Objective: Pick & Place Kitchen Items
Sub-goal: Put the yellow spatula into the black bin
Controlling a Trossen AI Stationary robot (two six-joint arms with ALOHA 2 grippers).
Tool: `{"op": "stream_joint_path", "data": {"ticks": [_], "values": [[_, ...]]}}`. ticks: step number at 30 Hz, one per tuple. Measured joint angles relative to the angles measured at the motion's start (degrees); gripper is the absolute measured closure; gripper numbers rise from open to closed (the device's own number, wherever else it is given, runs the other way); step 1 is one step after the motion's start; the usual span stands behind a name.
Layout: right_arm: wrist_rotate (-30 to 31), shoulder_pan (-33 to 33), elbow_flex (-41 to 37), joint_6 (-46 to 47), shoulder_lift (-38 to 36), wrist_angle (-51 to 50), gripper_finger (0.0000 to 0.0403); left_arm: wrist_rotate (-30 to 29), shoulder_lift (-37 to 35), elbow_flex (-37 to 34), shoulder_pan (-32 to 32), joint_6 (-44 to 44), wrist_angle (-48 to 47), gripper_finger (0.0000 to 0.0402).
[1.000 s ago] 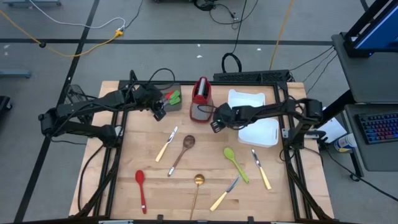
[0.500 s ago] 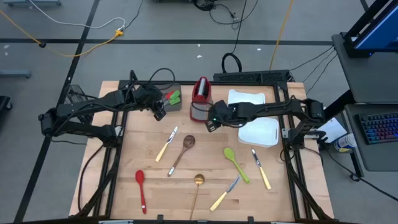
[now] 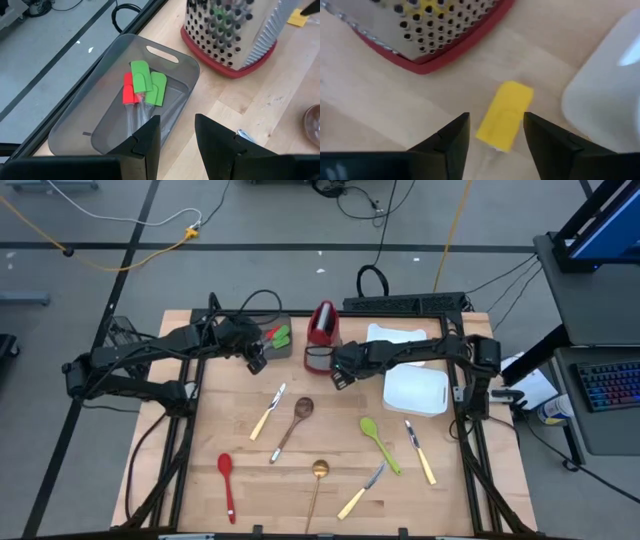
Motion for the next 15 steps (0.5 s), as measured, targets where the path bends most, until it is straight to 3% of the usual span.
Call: {"op": "stream_joint_path", "data": {"ticks": [7,15], "values": [[0.2,0.1,0.1,0.4,1.7,1.7,0.0174,0.0,0.0,0.0,0.0,0.4,0.0,0.0275],[0.4,0.3,-1.7,3.1,2.2,2.3,0.0173,0.0,0.0,0.0,-0.1,0.3,0.0,0.0275]]}}
